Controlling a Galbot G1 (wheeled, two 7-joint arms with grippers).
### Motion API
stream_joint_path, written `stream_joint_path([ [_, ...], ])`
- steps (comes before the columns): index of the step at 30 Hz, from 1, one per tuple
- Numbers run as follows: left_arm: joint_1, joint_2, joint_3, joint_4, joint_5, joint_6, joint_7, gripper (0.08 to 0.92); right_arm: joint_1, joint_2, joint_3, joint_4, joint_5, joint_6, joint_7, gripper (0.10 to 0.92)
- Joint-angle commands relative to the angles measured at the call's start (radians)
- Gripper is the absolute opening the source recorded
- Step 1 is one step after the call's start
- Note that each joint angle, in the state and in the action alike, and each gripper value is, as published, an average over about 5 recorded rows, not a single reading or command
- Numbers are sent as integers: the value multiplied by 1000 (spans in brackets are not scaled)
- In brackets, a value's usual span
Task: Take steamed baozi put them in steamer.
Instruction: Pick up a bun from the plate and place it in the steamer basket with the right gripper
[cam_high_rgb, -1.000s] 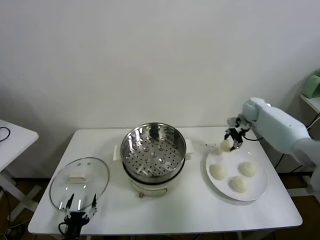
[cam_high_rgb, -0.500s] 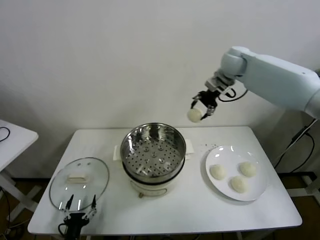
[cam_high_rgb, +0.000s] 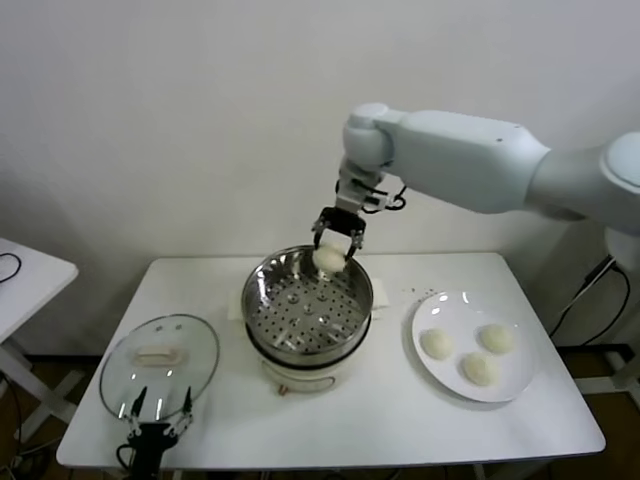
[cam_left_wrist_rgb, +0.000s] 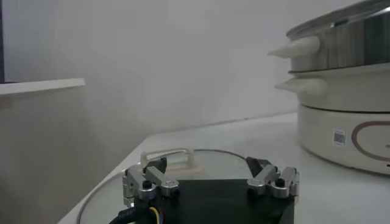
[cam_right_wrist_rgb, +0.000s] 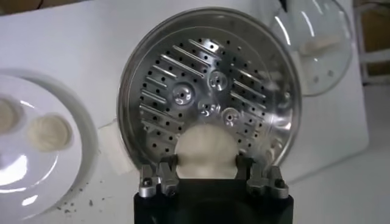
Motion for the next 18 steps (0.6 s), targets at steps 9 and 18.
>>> stream_joint_path([
  [9, -8, -4, 6, 24, 20, -13, -11, 823, -239, 142, 103, -208, -352, 112, 103, 649],
  [18, -11, -3, 4, 29, 21, -19, -13, 823, -285, 195, 164, -339, -410, 153, 167, 647],
])
